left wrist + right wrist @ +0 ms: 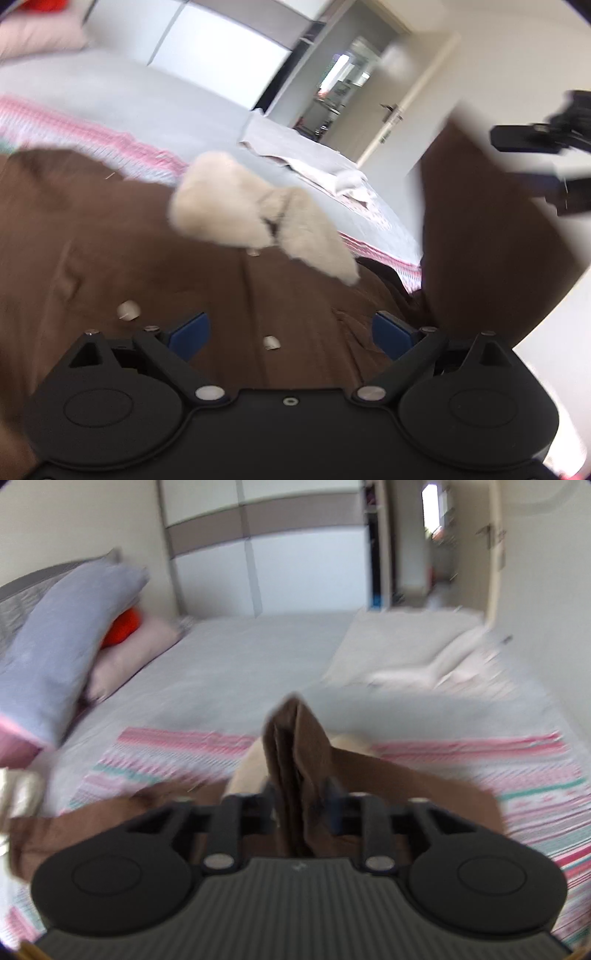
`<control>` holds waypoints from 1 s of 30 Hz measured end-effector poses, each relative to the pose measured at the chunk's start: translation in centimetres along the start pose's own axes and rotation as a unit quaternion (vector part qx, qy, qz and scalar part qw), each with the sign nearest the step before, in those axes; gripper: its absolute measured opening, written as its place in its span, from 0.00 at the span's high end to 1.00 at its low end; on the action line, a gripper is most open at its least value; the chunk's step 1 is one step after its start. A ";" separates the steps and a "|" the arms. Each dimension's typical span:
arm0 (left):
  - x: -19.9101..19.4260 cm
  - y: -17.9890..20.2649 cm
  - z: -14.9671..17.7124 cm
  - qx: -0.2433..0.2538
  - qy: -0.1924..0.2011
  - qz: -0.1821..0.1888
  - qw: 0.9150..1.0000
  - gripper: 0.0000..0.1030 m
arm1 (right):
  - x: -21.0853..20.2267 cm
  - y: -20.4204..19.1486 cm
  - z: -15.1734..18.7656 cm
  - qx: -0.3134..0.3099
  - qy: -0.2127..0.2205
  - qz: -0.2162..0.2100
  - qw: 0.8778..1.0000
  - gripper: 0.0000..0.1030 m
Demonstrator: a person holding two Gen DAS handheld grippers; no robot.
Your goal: Fold large clothes
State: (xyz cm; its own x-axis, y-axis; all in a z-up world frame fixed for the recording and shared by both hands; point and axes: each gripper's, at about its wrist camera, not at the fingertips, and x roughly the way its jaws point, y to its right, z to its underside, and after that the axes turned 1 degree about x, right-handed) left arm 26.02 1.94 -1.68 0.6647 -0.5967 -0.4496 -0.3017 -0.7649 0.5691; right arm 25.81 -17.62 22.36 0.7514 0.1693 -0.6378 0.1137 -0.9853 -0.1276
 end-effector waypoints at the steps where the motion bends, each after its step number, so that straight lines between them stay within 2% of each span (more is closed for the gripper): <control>1: -0.3 -0.9 -0.1 -0.016 0.000 0.006 1.000 0.08 | -0.2 -0.9 0.3 -0.012 0.003 -0.002 1.000 0.41; 3: -0.6 -2.4 -0.4 -0.041 0.006 0.015 0.999 0.08 | -0.7 -1.6 0.3 -0.038 0.005 0.009 0.999 0.41; 5: -0.6 -3.0 -0.2 -0.061 0.008 0.020 0.998 0.10 | -1.3 -0.7 0.4 -0.039 0.007 0.016 0.999 0.39; 8: -0.2 -3.1 -0.2 -0.064 0.002 0.021 0.998 0.10 | -2.2 1.7 1.4 -0.024 0.013 0.027 0.999 0.29; 12: 1.3 -2.2 -0.1 -0.026 -0.011 0.018 0.999 0.28 | -2.6 6.5 3.9 0.017 0.022 0.014 1.000 0.28; 15: 3.7 -1.6 0.0 -0.009 -0.035 0.015 0.999 0.36 | -3.2 11.7 7.0 0.066 0.041 0.028 0.997 0.28; 17: 5.4 -1.5 0.2 -0.010 -0.048 -0.001 0.999 0.39 | -3.3 15.1 9.4 0.091 0.050 0.041 0.994 0.28; 19: 6.6 -1.5 0.5 -0.014 -0.054 -0.017 0.998 0.50 | -2.9 18.3 12.0 0.104 0.049 0.063 0.991 0.28; 21: 7.4 -1.4 0.7 -0.011 -0.045 -0.030 0.998 0.70 | -2.0 20.9 14.6 0.103 0.039 0.089 0.990 0.28; 23: 7.7 -0.9 0.9 -0.002 -0.041 -0.033 0.999 0.83 | -0.8 22.9 17.2 0.090 0.013 0.100 0.991 0.28; 26: 6.6 1.2 0.9 0.046 -0.005 -0.044 0.998 0.89 | 1.1 24.1 20.2 0.071 -0.016 0.093 0.993 0.28; 28: 5.2 2.7 0.5 0.076 0.043 -0.034 0.996 0.89 | 2.2 24.6 21.1 0.072 -0.023 0.088 0.993 0.28; 30: 3.9 3.9 0.2 0.100 0.092 -0.045 0.990 0.89 | 2.9 24.8 21.0 0.077 -0.016 0.097 0.992 0.28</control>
State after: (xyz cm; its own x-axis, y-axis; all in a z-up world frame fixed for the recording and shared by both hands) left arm 27.30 -3.37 -1.35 0.8024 -0.4844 -0.3485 -0.3529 -0.8561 0.3775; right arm 17.21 -41.09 1.37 0.7279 -0.0199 -0.6853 -0.1329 -0.9847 -0.1126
